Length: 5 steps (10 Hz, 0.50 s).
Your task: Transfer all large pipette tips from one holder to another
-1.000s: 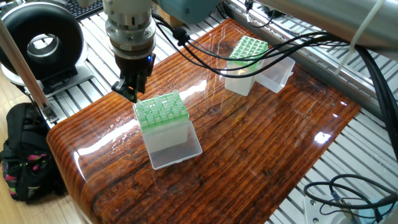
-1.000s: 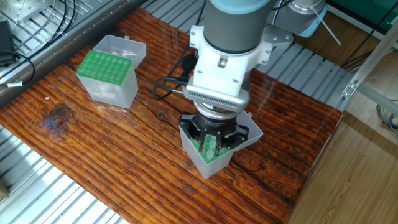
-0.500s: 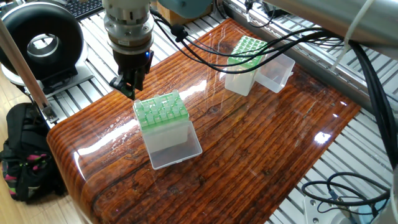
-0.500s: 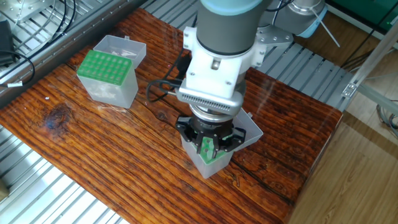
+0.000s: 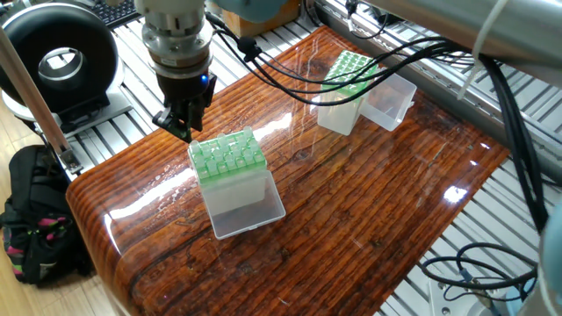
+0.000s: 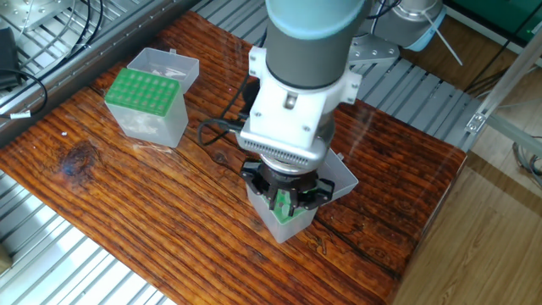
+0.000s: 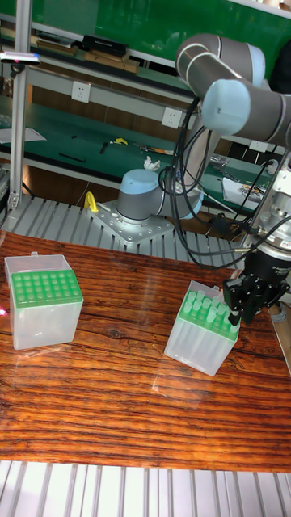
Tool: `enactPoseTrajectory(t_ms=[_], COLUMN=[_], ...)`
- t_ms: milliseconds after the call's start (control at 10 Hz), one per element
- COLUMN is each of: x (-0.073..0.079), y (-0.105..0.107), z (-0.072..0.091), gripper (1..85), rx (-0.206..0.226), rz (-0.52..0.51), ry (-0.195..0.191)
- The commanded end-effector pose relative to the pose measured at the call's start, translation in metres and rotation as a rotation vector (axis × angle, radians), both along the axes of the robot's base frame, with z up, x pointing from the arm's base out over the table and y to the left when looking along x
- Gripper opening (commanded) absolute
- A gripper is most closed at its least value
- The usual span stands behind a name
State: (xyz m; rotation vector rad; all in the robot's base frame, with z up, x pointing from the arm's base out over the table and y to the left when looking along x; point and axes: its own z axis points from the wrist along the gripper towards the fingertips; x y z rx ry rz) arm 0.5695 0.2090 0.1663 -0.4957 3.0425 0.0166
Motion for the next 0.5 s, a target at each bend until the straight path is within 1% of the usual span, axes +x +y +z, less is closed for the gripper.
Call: enactPoseTrajectory(t_ms=[0, 200, 300, 400], x=[-0.006, -0.001, 0.0, -0.003], y=[0.007, 0.01, 0.008, 0.004], z=[0.01, -0.003, -0.009, -0.011], gripper=[31.7, 31.7, 31.7, 32.0], rx=[-0.021, -0.016, -0.02, -0.026], rz=[-0.048, -0.052, -0.049, -0.046], ry=[0.064, 0.052, 0.053, 0.064])
